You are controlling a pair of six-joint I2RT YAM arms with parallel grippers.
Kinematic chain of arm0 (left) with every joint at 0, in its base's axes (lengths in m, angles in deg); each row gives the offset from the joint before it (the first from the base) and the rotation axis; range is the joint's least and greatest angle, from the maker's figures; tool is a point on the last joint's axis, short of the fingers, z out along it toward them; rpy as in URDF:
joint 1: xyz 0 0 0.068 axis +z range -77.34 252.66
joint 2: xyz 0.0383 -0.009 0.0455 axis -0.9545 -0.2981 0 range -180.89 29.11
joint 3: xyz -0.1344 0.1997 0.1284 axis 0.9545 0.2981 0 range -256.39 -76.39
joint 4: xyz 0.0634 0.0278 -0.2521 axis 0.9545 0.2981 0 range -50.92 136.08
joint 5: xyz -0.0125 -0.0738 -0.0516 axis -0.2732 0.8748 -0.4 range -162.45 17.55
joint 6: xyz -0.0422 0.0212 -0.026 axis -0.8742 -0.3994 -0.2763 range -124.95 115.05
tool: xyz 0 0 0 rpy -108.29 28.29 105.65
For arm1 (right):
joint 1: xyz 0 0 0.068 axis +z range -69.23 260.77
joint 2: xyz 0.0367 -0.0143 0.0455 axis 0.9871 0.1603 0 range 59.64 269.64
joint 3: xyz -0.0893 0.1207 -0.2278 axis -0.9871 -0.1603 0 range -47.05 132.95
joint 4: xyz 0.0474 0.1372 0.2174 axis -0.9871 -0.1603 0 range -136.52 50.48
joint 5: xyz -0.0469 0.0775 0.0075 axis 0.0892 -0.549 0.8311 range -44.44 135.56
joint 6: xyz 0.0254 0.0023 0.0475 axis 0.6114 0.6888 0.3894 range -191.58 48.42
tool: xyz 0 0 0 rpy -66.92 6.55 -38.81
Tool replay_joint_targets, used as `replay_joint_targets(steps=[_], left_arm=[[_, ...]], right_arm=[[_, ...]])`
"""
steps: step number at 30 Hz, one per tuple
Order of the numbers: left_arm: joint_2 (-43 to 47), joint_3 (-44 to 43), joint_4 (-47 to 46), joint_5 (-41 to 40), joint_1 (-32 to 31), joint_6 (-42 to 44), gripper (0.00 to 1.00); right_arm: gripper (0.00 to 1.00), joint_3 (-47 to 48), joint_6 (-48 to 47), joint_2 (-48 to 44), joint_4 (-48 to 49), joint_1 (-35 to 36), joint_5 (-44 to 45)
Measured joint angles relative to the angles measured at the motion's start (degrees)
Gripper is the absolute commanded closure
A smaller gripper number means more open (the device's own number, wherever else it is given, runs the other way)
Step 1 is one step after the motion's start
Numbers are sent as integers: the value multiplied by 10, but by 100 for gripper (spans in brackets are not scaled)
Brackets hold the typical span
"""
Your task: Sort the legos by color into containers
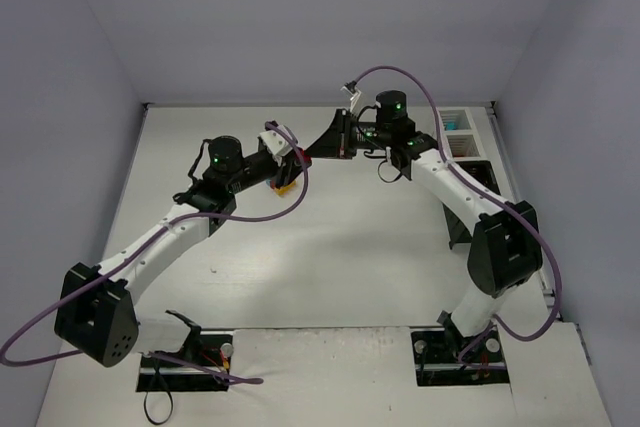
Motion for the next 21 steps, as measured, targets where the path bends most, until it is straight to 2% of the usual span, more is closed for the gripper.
replay_joint_targets(steps=[1, 3, 4, 5, 12, 17, 18, 20, 21], left_arm=[[0, 1, 0, -2, 1, 1, 68], [0, 5, -2, -2, 0, 2, 60], [0, 6, -4, -2, -1, 0, 51], [0, 7, -6, -3, -1, -2, 49], [0, 19, -22, -33, -3, -24, 49], [0, 43, -23, -63, -3, -52, 43], [1, 45, -20, -77, -3, -60, 42], [10, 50, -7, -113, -3, -76, 42], [19, 54, -2, -130, -3, -82, 41]], right_arm=[[100, 0, 4, 4, 1, 0, 0], [100, 0, 7, 9, 5, -2, -2], [100, 0, 7, 10, 5, 1, -5], [100, 0, 6, 10, 5, 1, -6], [100, -5, -18, 10, 6, -14, 3], [100, -6, -75, 10, -25, -33, 35], [99, -6, -95, 10, -40, -33, 49], [84, -16, -138, 10, -64, -29, 85], [82, -24, -155, 10, -75, -24, 101]])
